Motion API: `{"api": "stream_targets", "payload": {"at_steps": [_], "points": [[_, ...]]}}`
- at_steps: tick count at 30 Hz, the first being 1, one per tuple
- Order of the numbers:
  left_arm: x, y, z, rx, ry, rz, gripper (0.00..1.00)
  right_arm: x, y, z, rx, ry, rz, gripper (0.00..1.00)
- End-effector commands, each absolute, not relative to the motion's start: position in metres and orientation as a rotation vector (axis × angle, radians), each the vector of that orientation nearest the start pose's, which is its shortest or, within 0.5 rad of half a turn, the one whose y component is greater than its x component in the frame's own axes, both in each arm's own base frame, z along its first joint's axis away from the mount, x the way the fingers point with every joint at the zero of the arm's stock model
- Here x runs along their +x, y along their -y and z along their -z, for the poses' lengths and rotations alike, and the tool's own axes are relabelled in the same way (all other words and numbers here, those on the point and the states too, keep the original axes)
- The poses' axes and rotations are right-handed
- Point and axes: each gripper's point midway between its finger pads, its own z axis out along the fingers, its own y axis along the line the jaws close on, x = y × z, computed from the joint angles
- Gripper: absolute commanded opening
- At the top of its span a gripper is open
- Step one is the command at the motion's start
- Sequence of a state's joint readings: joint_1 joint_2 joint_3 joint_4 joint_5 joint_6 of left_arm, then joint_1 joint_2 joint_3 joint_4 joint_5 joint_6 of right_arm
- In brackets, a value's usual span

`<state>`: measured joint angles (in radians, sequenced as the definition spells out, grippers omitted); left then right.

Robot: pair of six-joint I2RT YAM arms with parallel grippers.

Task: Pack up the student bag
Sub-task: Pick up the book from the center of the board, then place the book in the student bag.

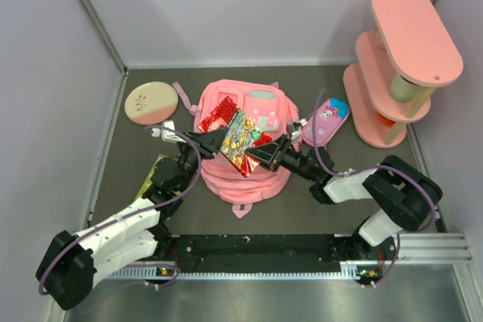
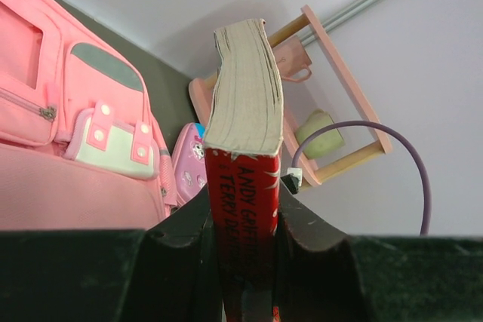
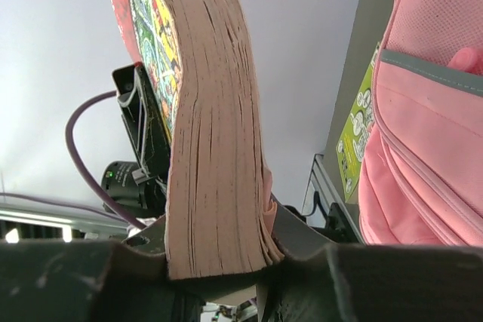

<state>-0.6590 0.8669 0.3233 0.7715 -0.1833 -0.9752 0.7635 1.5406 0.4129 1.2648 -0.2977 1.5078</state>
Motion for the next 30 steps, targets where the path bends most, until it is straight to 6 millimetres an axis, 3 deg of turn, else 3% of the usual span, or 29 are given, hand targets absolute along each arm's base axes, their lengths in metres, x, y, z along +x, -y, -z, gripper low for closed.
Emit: {"api": "stream_targets", "payload": {"at_steps": [1, 2, 3, 5, 6, 7, 8, 9, 10, 11, 12, 13, 14, 15, 16, 17, 20, 24, 30], "points": [[0.264, 0.209, -0.311, -0.35, -1.33, 1.257, 0.04, 0.209, -0.321, -0.288, 0.194, -1.379, -2.091, 0.04], [0.265, 0.21, -0.307, -0.336, -1.358, 1.23, 0.13, 0.209, -0.318, -0.291, 0.198, -1.37, -2.077, 0.0], [0.266, 0.209, -0.304, -0.298, -1.382, 1.183, 0.43, 0.211, -0.32, -0.28, 0.217, -1.427, -2.047, 0.0], [0.268, 0.212, -0.287, -0.246, -1.498, 1.096, 0.69, 0.21, -0.315, -0.279, 0.211, -1.438, -1.997, 0.0], [0.268, 0.211, -0.281, -0.19, -1.532, 1.03, 0.8, 0.212, -0.315, -0.269, 0.232, -1.496, -1.959, 0.0], [0.268, 0.21, -0.28, -0.163, -1.563, 0.992, 0.86, 0.213, -0.313, -0.266, 0.227, -1.508, -1.917, 0.0], [0.266, 0.207, -0.261, -0.139, -1.647, 0.925, 0.9, 0.217, -0.31, -0.259, 0.251, -1.538, -1.865, 0.0], [0.264, 0.203, -0.256, -0.089, -1.676, 0.871, 0.95, 0.213, -0.303, -0.273, 0.24, -1.506, -1.851, 0.0], [0.262, 0.202, -0.257, -0.06, -1.694, 0.848, 0.96, 0.219, -0.303, -0.243, 0.266, -1.654, -1.728, 0.0], [0.26, 0.199, -0.253, -0.037, -1.715, 0.817, 0.96, 0.225, -0.296, -0.246, 0.293, -1.655, -1.657, 0.0], [0.256, 0.193, -0.239, -0.007, -1.778, 0.76, 0.98, 0.223, -0.285, -0.262, 0.289, -1.618, -1.622, 0.0], [0.254, 0.194, -0.246, 0.011, -1.768, 0.762, 0.99, 0.224, -0.277, -0.228, 0.301, -1.77, -1.466, 0.0], [0.25, 0.193, -0.238, 0.036, -1.807, 0.746, 0.99, 0.235, -0.263, -0.235, 0.365, -1.76, -1.365, 0.0], [0.245, 0.197, -0.234, 0.08, -1.832, 0.758, 0.99, 0.237, -0.251, -0.227, 0.403, -1.8, -1.273, 0.0], [0.242, 0.2, -0.229, 0.11, -1.849, 0.76, 0.99, 0.234, -0.236, -0.241, 0.401, -1.761, -1.23, 0.0], [0.237, 0.205, -0.225, 0.155, -1.868, 0.763, 0.99, 0.237, -0.218, -0.228, 0.458, -1.823, -1.09, 0.0], [0.22, 0.229, -0.185, 0.387, -2.038, 0.717, 0.99, 0.23, -0.182, -0.231, 0.513, -1.83, -0.936, 0.0], [0.201, 0.238, -0.159, 0.663, -2.164, 0.517, 0.99, 0.219, -0.162, -0.238, 0.527, -1.839, -0.882, 0.0], [0.188, 0.242, -0.142, 0.945, -2.201, 0.463, 0.98, 0.21, -0.142, -0.246, 0.538, -1.826, -0.833, 0.0]]}}
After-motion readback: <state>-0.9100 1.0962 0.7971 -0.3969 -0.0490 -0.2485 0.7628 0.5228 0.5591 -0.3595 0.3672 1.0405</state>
